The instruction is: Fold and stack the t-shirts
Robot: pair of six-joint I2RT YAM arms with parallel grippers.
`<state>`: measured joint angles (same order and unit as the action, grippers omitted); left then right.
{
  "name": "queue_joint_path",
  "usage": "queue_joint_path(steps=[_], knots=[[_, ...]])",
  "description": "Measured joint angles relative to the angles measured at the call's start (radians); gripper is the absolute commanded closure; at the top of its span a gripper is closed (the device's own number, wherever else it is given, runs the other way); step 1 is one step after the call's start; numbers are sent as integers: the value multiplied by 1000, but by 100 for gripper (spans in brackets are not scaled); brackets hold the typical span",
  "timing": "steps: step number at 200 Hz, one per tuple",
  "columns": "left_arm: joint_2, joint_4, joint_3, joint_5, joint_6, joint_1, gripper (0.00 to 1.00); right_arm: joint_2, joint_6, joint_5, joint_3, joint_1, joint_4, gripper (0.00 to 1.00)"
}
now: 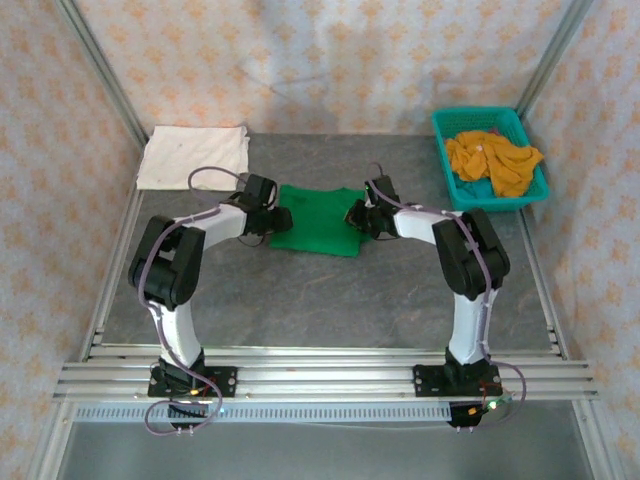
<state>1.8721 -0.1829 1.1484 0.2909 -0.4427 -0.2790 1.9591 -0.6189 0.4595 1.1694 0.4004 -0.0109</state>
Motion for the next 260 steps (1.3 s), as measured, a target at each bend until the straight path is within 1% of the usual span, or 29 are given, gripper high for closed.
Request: queue_joint_path(steps=[21,39,64,99,118,134,144,177,196,211,222,236,245,256,260], knots=[[-18,-35,20,-2,5,7,45,-68,16,-31,-12,0,44,60],[-10,-76,63,-8,20,8,42,-133,32,-80,-14,0,78,55],[34,-106,122,-8,36,8,41,-163,49,-150,6,0,131,54],[147,-133,185,-13,51,-1,41,-107,56,-172,25,-2,169,54],[158,-156,226,-10,52,-9,44,-77,56,-171,25,-2,177,54],[180,-140,241,-2,50,-27,48,-64,56,-167,25,-2,177,54],[183,-129,243,2,50,-36,49,-63,55,-165,25,-2,177,55],[217,-114,283,17,45,-76,57,-63,52,-153,25,-2,167,55],[244,-88,306,26,27,-90,67,-63,51,-146,21,-3,154,55],[256,-64,311,43,20,-94,79,-63,48,-143,12,-5,137,55],[263,-50,312,54,5,-94,81,-63,47,-138,5,-7,129,55],[269,-41,320,67,-6,-94,91,-63,44,-131,-1,-9,120,56],[276,-37,328,74,-4,-94,94,-63,44,-127,-5,-11,114,55],[280,-34,335,78,-12,-94,100,-64,44,-126,-10,-14,107,55],[280,-34,336,79,-13,-94,100,-64,44,-124,-12,-15,106,55]])
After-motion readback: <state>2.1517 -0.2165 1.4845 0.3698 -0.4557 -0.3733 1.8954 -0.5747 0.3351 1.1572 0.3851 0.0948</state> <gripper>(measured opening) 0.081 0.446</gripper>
